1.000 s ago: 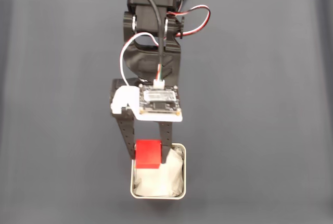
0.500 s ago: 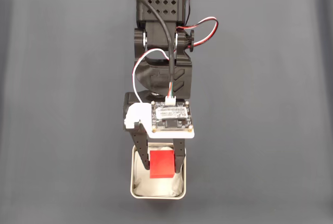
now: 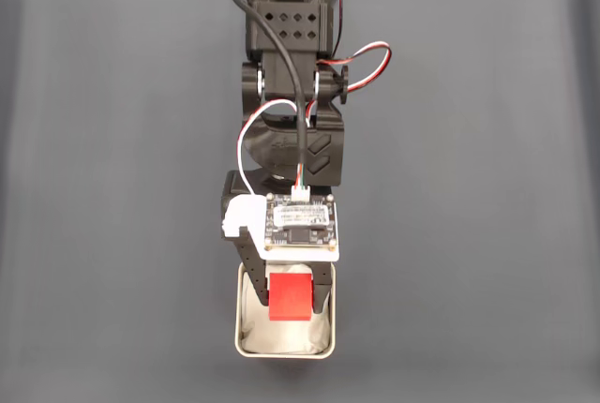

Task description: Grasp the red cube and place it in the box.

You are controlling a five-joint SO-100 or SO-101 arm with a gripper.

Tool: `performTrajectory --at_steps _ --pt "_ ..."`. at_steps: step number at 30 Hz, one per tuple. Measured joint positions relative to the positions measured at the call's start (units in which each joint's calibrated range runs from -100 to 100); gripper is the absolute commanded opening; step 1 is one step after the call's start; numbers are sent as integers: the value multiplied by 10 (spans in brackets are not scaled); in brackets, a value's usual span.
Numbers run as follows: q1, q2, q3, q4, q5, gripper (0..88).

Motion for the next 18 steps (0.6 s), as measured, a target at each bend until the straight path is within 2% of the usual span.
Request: performTrajectory --at_steps 18 --pt "1 0 0 0 -1 71"
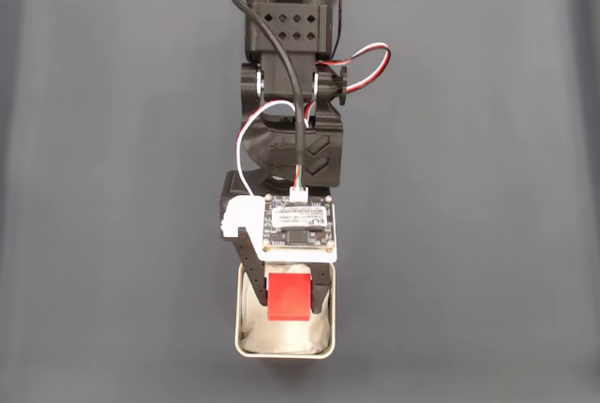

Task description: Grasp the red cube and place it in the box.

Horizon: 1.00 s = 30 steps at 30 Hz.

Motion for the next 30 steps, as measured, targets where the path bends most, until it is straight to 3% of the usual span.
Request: performTrajectory --at_steps 1,4,7,30 --pt "0 0 0 0 0 102" --pt "0 3 0 0 0 333" --pt "3 6 0 0 -1 407" --pt "14 6 0 -5 5 451"
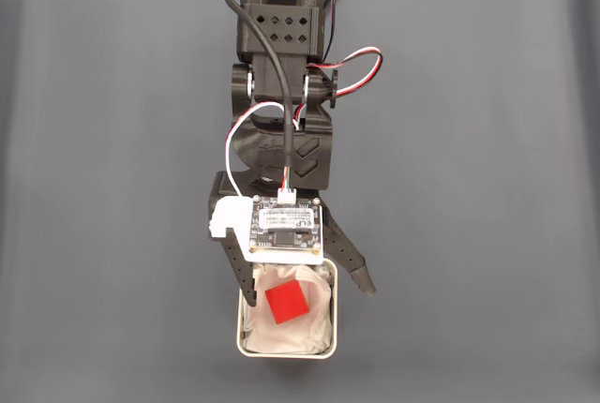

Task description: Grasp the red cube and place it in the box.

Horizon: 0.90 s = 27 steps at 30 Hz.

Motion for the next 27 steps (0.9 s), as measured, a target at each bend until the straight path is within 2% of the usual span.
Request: performTrajectory --at_steps 14,15,16,19,20,27 --pt "0 0 0 0 0 446" --pt "0 0 0 0 0 427" --pt "0 0 0 0 0 366" --pt "0 -2 0 0 0 36" --pt "0 -4 0 0 -4 0" --pt "0 -116 12 72 -23 0"
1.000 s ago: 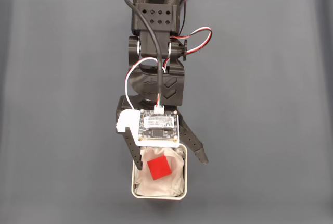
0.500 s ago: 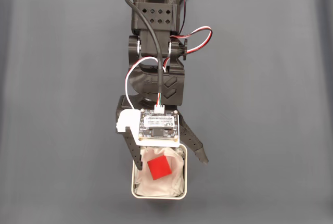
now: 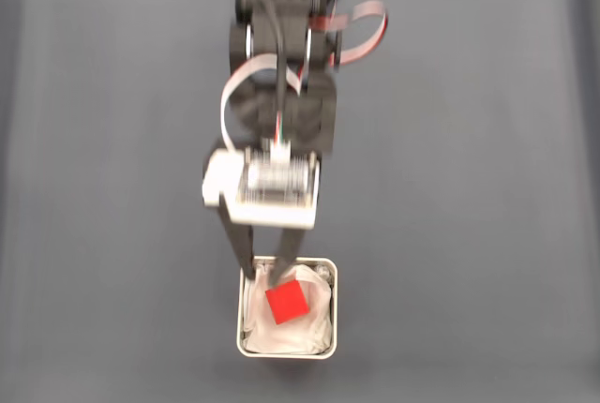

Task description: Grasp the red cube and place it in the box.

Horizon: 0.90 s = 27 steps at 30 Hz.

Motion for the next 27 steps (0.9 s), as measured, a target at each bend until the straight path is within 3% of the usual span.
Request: performTrajectory --at_steps 6,15,21,27 --pt "-19 -226 178 9 2 0" --pt "-36 -621 580 64 6 0" --pt "-36 -788 784 171 4 0" --pt "-42 -832 807 324 -13 0"
